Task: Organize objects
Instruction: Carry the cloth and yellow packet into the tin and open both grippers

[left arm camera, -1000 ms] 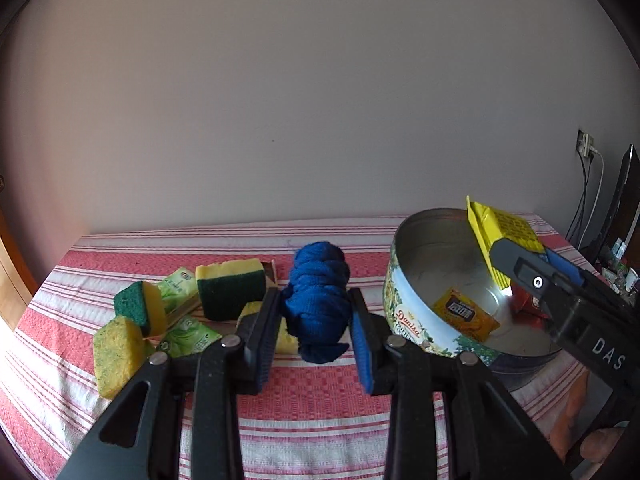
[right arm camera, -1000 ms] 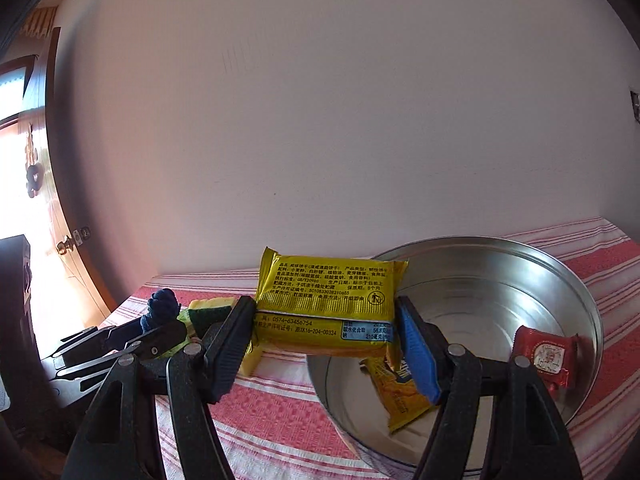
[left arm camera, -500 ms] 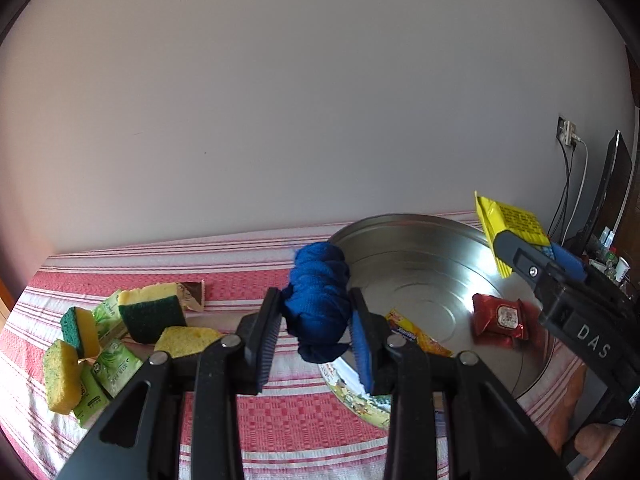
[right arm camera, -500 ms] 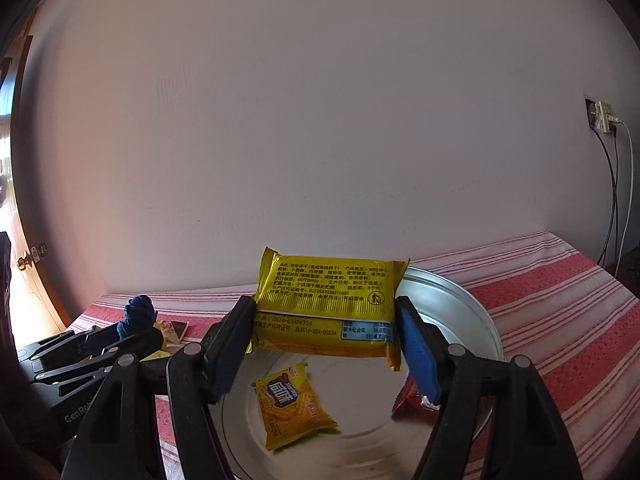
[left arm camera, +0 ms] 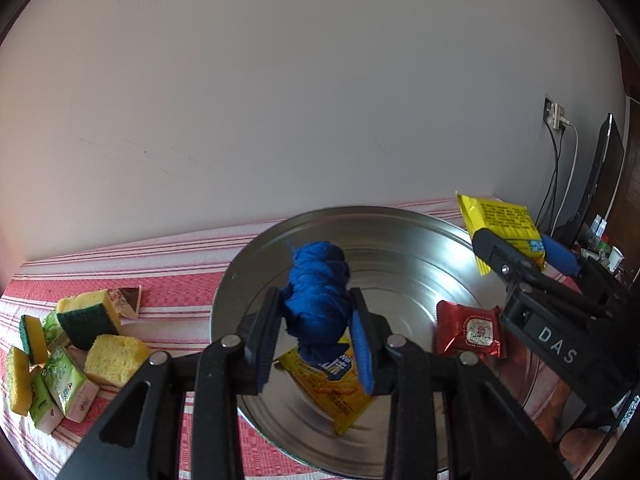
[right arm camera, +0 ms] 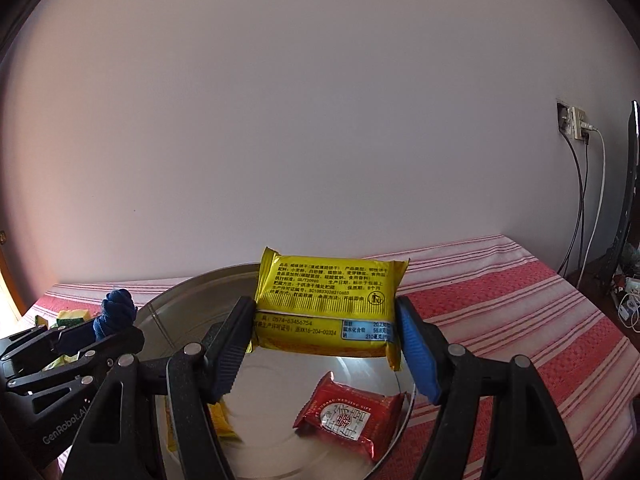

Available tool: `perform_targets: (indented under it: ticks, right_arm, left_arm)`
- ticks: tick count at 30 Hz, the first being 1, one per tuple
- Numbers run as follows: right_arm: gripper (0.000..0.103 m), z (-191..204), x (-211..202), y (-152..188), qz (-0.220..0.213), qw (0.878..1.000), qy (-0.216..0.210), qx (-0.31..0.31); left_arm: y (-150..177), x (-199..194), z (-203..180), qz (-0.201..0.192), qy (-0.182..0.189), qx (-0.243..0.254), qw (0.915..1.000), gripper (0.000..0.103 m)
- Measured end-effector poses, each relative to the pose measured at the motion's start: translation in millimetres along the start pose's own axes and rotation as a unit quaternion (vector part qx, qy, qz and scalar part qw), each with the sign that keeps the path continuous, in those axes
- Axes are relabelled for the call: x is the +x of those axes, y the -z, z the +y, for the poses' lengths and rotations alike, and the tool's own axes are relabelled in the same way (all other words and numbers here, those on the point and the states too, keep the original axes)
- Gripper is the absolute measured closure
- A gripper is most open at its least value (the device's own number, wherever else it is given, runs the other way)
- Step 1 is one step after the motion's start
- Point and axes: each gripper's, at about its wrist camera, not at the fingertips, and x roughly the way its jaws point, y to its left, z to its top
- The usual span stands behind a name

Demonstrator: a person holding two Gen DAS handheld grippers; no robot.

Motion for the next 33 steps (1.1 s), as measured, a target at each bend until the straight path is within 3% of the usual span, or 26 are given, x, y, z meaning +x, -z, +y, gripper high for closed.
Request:
perform_targets:
  ticks: [10, 19, 29, 31, 33]
  right_arm:
    - [0.031, -15.6, 17.2, 1.9, 0.027, 0.999, 0.018, 0.000]
    - [0.031, -6.6, 31.1, 6.5, 0.051, 0.998, 0.027, -0.021]
    - [0.031, -8.3, 41.5, 15.4, 0.063, 0.998, 0.020, -0.022]
    - [0.030, -8.8, 42.4, 16.8, 0.061, 0.998, 0.014, -0.021]
    - [0.026, -7.9, 42.9, 17.9, 0.063, 0.998, 0.011, -0.018]
  left_arm:
    - [1.2, 24.4, -18.5, 0.027, 0.000, 0.000, 0.9996, 0.071]
    - [6.3, 40.6, -22.4, 0.054, -0.011, 0.001, 0.9985, 0.071]
    - [5.6, 40.3, -23.1, 0.054, -0.019, -0.003, 0.9984, 0.070]
    - [5.6, 39.6, -24.0, 0.052, -0.024, 0.000, 0.9983, 0.068]
    - [4.7, 35.9, -24.3, 0.044, -0.032, -0.004, 0.9985, 0.050]
